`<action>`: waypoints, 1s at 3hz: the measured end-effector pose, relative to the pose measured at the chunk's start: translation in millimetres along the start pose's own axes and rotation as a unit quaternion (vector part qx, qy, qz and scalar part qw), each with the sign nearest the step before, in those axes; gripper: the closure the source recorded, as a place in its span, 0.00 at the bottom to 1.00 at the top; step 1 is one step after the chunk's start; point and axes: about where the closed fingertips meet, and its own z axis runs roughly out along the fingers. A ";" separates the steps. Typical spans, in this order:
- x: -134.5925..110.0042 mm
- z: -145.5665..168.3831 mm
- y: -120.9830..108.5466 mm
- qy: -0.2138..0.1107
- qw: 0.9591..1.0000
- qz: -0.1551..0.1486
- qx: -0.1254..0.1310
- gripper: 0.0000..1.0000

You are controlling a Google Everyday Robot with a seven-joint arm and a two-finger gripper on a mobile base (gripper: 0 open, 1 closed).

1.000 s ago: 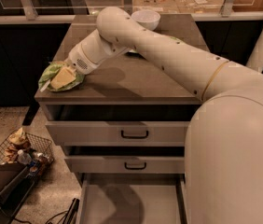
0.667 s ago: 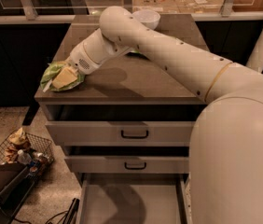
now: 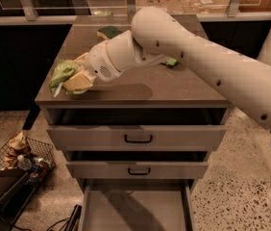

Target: Place green jalapeno chip bag into bottom drawer

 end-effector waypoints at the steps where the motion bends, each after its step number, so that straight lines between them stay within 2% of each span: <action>1: 9.2 -33.4 39.1 -0.003 1.000 -0.002 0.022 1.00; 2: 46.0 -58.8 90.8 0.009 0.999 0.010 0.034 1.00; 3: 96.9 -77.5 132.1 0.011 0.998 0.042 0.047 1.00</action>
Offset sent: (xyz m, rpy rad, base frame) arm -0.1538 -0.1402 -0.0628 -0.0515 0.0195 -0.1484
